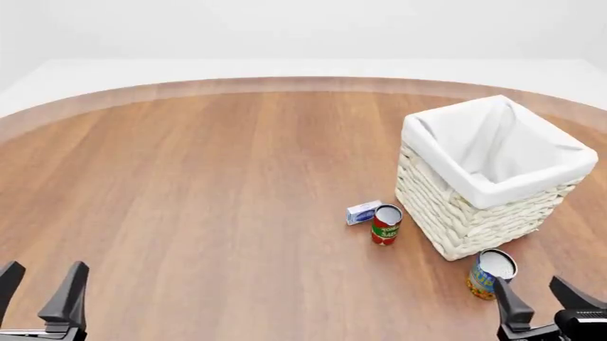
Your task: Pick up the alphabet soup and the cream cheese box, and put them in the basket.
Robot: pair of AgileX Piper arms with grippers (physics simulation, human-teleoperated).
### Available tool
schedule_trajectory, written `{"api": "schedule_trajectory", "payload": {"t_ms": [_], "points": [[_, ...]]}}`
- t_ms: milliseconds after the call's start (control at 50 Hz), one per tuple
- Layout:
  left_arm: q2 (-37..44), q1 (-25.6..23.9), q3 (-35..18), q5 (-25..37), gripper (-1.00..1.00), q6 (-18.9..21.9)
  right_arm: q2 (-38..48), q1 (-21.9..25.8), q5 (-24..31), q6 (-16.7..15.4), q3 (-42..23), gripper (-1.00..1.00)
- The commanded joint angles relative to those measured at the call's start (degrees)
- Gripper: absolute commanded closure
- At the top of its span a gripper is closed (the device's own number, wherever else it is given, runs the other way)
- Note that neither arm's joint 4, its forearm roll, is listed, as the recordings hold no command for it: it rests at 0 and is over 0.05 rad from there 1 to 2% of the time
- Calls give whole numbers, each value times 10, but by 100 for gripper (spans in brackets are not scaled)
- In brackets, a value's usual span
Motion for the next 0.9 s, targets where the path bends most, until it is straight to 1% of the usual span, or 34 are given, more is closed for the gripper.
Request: {"api": "schedule_trajectory", "payload": {"t_ms": [20,80,100,160,260,280,360,400,440,520,640,760,840,880,900], "points": [[0,0,0,0,-100,0,35,-7,-21,2,0,-100],[0,0,0,0,-100,0,42,-7,-25,3,0,-100],[0,0,0,0,-100,0,59,-8,-40,3,0,-100],[0,0,0,0,-100,0,73,-9,-49,5,0,-100],[0,0,0,0,-100,0,87,-13,-56,5,0,-100],[0,0,0,0,-100,0,104,-14,-71,5,0,-100],[0,0,0,0,-100,0,124,-15,-87,6,0,-100],[0,0,0,0,-100,0,137,-16,-92,8,0,-100],[0,0,0,0,-100,0,132,-16,-86,8,0,-100],[0,0,0,0,-100,0,165,-16,-116,10,0,-100],[0,0,0,0,-100,0,171,-15,-116,12,0,-100],[0,0,0,0,-100,0,219,-16,-157,12,0,-100],[0,0,0,0,-100,0,221,-16,-155,12,0,-100],[0,0,0,0,-100,0,250,-17,-182,12,0,-100],[0,0,0,0,-100,0,254,-17,-186,12,0,-100]]}}
